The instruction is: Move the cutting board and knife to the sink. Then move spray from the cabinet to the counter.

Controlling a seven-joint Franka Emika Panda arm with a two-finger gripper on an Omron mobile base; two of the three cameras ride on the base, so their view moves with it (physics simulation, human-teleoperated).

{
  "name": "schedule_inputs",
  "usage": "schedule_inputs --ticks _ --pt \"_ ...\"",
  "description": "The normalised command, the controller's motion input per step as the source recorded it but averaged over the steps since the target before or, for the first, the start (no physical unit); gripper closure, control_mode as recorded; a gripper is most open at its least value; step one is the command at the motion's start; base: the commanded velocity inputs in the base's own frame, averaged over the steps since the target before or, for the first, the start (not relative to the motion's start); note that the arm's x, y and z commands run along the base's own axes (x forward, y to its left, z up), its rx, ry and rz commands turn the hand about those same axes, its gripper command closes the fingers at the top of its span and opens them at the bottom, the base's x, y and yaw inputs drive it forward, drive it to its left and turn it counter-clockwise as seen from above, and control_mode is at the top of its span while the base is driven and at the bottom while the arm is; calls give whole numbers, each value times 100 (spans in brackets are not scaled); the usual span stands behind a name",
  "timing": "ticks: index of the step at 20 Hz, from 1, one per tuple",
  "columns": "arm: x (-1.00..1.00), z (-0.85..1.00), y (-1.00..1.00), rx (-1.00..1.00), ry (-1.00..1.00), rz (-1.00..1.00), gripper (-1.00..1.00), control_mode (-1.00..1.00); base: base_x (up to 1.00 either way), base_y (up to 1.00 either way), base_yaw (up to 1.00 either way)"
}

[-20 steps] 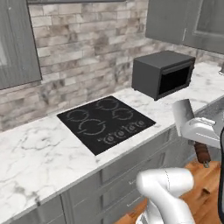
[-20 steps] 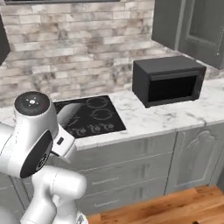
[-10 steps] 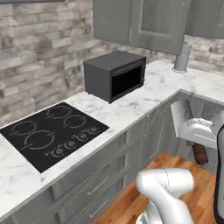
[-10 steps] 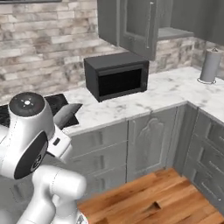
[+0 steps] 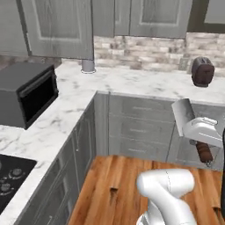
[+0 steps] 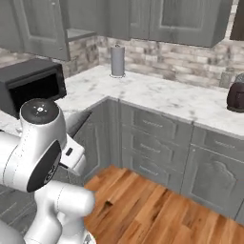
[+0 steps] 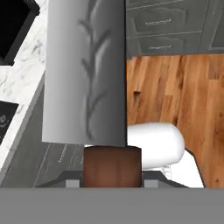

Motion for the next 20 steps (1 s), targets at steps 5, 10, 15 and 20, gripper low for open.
schedule_inputs --ticks 5,10,15,20 --pt "0 0 0 0 0 0 100 100 0 -56 -80" --pt "0 0 0 0 0 0 100 100 14 -92 -26" --pt "0 0 0 0 0 0 100 100 26 -100 0" --pt "0 0 0 0 0 0 100 100 50 -100 1"
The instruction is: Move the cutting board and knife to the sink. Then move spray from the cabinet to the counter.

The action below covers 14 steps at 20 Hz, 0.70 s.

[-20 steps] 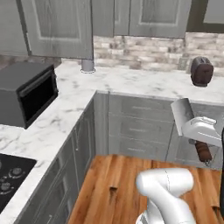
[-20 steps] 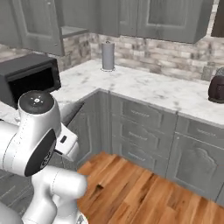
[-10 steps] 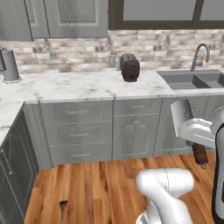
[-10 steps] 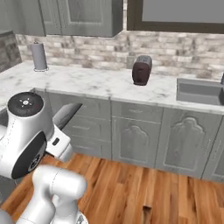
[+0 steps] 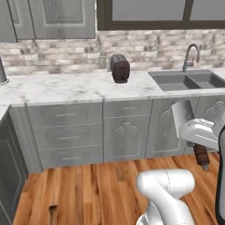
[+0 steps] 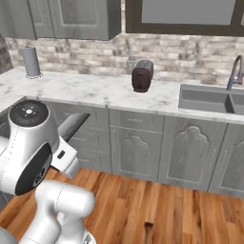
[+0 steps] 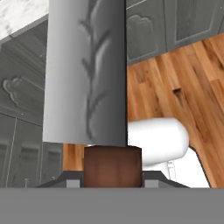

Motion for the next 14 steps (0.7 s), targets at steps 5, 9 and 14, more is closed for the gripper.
schedule_inputs --ticks 5,9,14 --pt "0 0 0 0 0 0 100 100 85 -100 4" --pt "0 0 0 0 0 0 100 100 100 -20 3" --pt "0 0 0 0 0 0 100 100 100 86 -2"
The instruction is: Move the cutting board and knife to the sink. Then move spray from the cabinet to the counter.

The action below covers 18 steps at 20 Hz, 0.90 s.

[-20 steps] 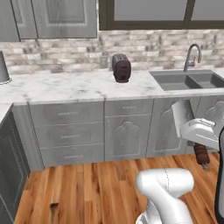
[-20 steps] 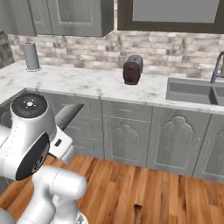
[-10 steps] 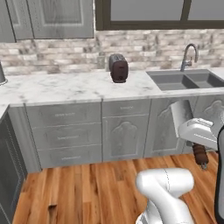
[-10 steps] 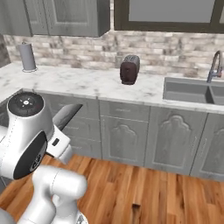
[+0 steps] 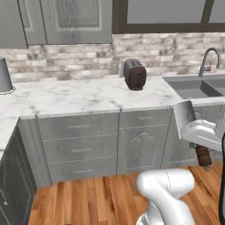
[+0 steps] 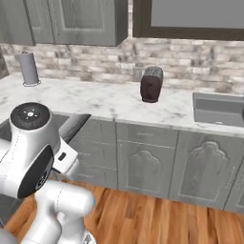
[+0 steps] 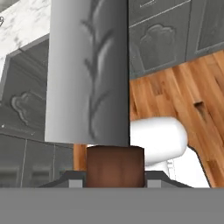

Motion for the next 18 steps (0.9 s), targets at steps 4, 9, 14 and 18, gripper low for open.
schedule_inputs --ticks 4,9,14,18 --pt "0 0 0 0 0 0 100 100 92 5 -6" --pt "0 0 0 0 0 0 100 100 94 -100 0" --pt "0 0 0 0 0 0 100 100 96 -100 0" --pt "0 0 0 0 0 0 100 100 78 -100 0"
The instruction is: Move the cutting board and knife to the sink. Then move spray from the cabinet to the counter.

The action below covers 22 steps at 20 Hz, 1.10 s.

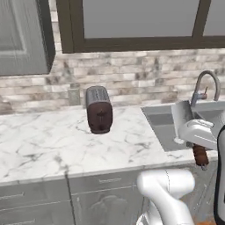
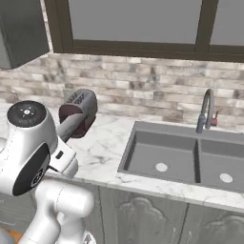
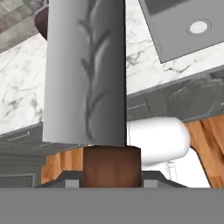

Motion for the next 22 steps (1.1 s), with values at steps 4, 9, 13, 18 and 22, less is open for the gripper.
schedule_inputs --ticks 4,9,13,18,22 --pt "0 0 0 0 0 0 100 100 56 -100 0" --pt "0 0 0 0 0 0 100 100 8 -100 5" --pt "0 0 0 0 0 0 100 100 -64 -98 2" --pt "0 0 0 0 0 0 100 100 -48 -81 0" --pt "0 0 0 0 0 0 100 100 5 -22 2"
